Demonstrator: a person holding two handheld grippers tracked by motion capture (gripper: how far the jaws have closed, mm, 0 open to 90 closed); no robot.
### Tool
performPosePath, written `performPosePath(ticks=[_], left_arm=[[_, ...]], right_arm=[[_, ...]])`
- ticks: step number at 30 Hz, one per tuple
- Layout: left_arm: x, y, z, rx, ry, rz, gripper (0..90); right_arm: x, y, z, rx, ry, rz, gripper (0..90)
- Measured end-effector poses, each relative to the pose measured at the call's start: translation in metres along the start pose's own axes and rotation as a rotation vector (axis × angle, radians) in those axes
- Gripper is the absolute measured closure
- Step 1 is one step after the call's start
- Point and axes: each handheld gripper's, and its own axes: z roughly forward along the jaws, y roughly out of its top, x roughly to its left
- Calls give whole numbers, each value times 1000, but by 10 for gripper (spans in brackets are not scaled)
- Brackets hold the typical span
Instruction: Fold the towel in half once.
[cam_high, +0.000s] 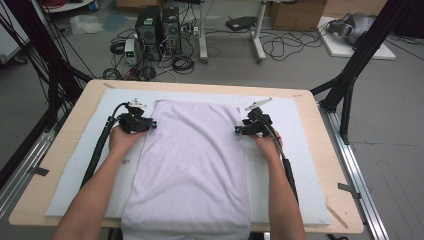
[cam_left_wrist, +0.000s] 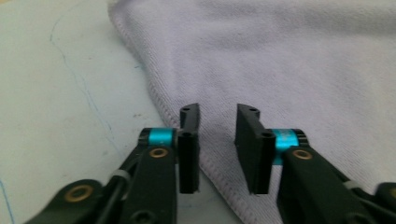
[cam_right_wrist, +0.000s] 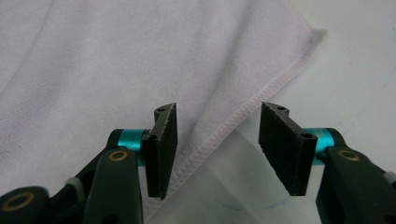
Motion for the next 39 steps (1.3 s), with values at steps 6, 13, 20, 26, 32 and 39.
performPosePath(ticks=[6, 13, 20, 26, 32, 39], left_arm=[[-1, 5, 0, 31, 3, -12, 879], [6, 10, -16, -7, -34, -6, 882], [3, 13, -46, -53, -91, 44, 885], [-9, -4, -65, -81, -142, 72, 885], [-20, -33, -77, -73, -184, 95, 884], [-31, -53, -85, -67, -208, 106, 807]], right_arm=[[1, -1, 1, -1, 51, 33, 822], [-3, 0, -11, -15, 91, 62, 858], [-1, 1, -48, -107, 133, 96, 859], [19, -9, -71, -110, 194, 76, 860], [40, -37, -70, -79, 219, 70, 862], [50, -51, -62, 24, 208, 25, 780]])
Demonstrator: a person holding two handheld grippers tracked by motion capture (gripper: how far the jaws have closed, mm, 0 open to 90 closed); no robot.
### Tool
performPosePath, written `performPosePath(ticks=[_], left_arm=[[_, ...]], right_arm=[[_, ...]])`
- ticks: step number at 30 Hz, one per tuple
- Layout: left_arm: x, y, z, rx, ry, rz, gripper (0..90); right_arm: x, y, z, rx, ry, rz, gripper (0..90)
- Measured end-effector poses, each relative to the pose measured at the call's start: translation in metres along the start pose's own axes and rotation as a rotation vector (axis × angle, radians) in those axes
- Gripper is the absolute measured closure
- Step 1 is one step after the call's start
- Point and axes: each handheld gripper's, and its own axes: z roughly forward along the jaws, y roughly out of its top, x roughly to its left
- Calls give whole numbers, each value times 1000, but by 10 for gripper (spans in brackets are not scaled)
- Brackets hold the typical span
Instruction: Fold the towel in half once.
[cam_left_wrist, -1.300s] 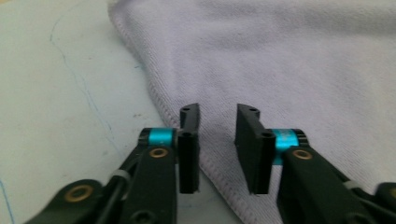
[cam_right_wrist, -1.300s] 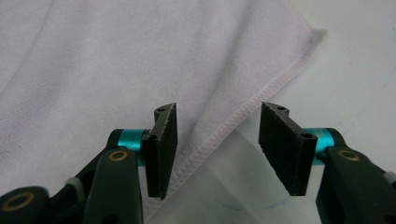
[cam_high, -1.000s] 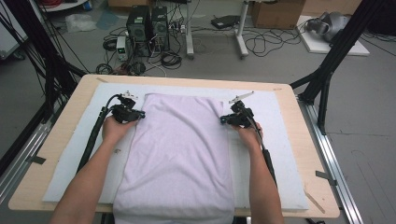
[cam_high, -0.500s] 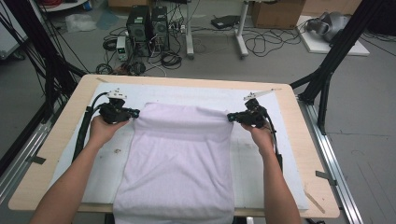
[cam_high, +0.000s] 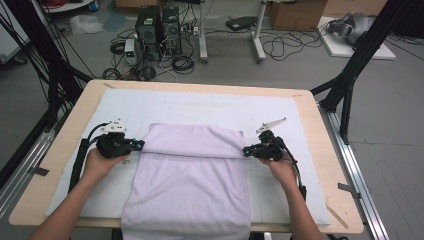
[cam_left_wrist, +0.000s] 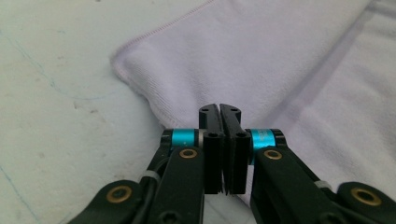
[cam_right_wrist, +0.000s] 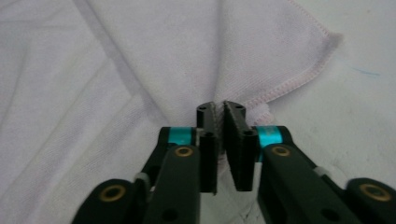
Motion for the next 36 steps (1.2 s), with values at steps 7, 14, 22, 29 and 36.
performPosePath(ticks=[7, 14, 22, 29, 36], left_arm=[[18, 20, 2, -30, 52, -52, 682], [39, 40, 39, 47, 74, -90, 679], [41, 37, 67, 121, 149, -111, 660], [33, 41, 66, 140, 144, -23, 867], [32, 52, 35, -14, 112, -37, 865]], right_arm=[[-14, 15, -12, -121, -38, 63, 555], [-33, 38, 6, -67, -118, 69, 496], [-38, 36, 32, 23, -165, 67, 523], [-34, 34, 34, 22, -164, 54, 873], [-28, 39, 10, -71, -123, 31, 876]])
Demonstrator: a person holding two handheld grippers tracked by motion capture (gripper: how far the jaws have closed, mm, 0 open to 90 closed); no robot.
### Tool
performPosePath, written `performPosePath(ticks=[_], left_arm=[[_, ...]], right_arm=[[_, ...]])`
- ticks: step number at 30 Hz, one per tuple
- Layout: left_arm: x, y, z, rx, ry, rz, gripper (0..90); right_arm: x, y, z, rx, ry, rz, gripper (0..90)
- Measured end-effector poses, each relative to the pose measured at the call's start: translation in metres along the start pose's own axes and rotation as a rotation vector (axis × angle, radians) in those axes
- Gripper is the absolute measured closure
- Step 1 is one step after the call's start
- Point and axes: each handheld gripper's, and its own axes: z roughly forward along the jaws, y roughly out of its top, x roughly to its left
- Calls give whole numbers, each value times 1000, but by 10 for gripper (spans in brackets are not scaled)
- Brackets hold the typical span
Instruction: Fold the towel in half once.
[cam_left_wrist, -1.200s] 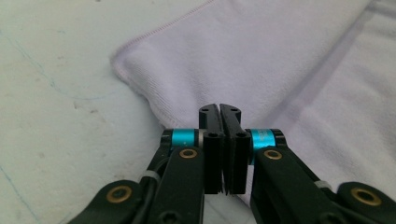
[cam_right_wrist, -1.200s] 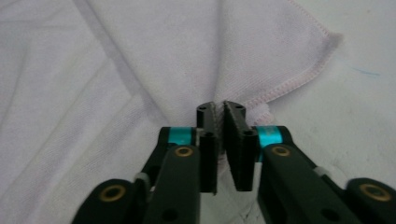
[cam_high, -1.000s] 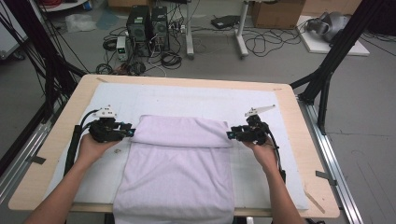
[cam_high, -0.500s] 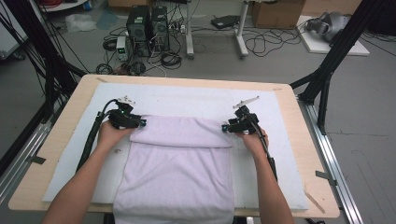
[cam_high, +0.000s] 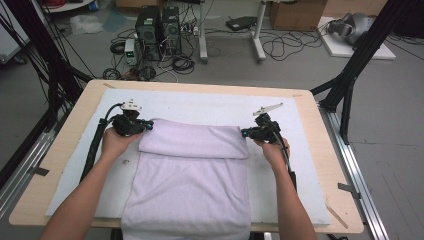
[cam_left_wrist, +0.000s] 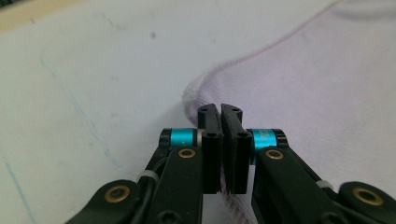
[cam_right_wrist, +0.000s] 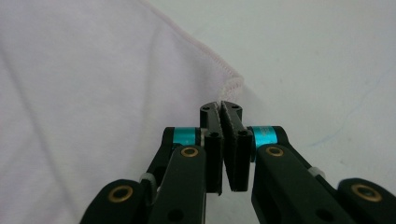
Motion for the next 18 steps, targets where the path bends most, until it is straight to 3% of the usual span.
performPosePath(ticks=[5, 9, 13, 15, 18], left_arm=[[-7, 4, -32, -68, -27, 19, 867], [-21, -6, -55, -112, -53, 52, 867], [-41, -33, -75, -133, -104, 74, 866], [-53, -54, -84, -116, -140, 77, 861], [-64, -76, -90, -84, -184, 64, 762]], right_arm=[[13, 5, -28, -84, 56, -25, 876], [34, -1, -46, -88, 76, -84, 876], [56, -17, -67, -116, 119, -119, 876], [67, -29, -76, -122, 151, -131, 874], [78, -49, -84, -141, 235, -142, 847]])
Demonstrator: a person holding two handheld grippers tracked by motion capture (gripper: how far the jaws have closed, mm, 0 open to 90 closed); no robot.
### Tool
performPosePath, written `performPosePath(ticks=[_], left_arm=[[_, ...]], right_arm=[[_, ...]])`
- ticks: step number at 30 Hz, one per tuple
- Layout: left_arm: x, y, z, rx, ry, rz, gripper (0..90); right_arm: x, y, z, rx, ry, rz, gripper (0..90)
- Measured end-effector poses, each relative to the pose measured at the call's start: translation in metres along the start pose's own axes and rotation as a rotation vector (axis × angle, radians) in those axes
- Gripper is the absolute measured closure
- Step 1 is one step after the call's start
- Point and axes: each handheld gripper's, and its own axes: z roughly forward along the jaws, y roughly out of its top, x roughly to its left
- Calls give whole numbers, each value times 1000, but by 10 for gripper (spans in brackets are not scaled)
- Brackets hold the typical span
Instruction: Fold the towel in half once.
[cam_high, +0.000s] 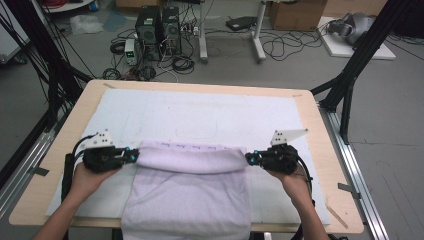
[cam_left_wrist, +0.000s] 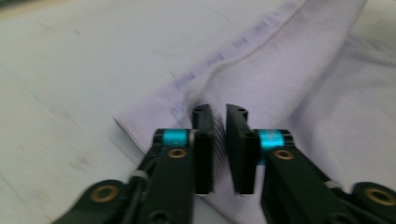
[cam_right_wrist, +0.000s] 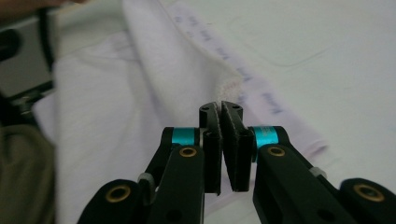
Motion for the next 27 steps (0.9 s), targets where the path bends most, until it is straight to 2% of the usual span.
performPosePath(ticks=[1, 3, 6, 8, 12, 15, 18, 20, 21, 23, 26, 27], left_arm=[[-3, -4, 0, 13, 1, -1, 720], [-3, -7, 2, 42, 8, -1, 610], [4, -1, 7, 52, 15, -4, 550], [9, 3, 11, 44, 20, -9, 537], [17, 11, 23, 52, -8, -25, 531], [17, 12, 33, 87, -44, -23, 512], [5, 7, 38, 127, -72, 16, 433], [0, 3, 39, 143, -85, 26, 414], [-1, 1, 40, 147, -87, 27, 406], [-2, -1, 41, 161, -85, 37, 429], [-1, -2, 42, 177, -86, 55, 571], [-2, -2, 41, 175, -90, 64, 691]], right_arm=[[2, -5, -1, 1, 9, 1, 818], [2, -11, 0, 18, -1, 13, 761], [-4, -15, 8, 32, -21, 28, 693], [-8, -15, 15, 62, -49, 17, 655], [-19, -13, 26, 69, -54, 35, 620], [-24, -12, 36, 75, -20, 63, 593], [-18, -12, 44, 105, 34, 61, 558], [-12, -14, 47, 121, 40, 43, 556], [-11, -15, 48, 128, 49, 53, 542], [-9, -17, 50, 153, 57, 63, 540], [-7, -20, 52, 151, 58, 62, 550], [-6, -21, 53, 156, 60, 56, 585]])
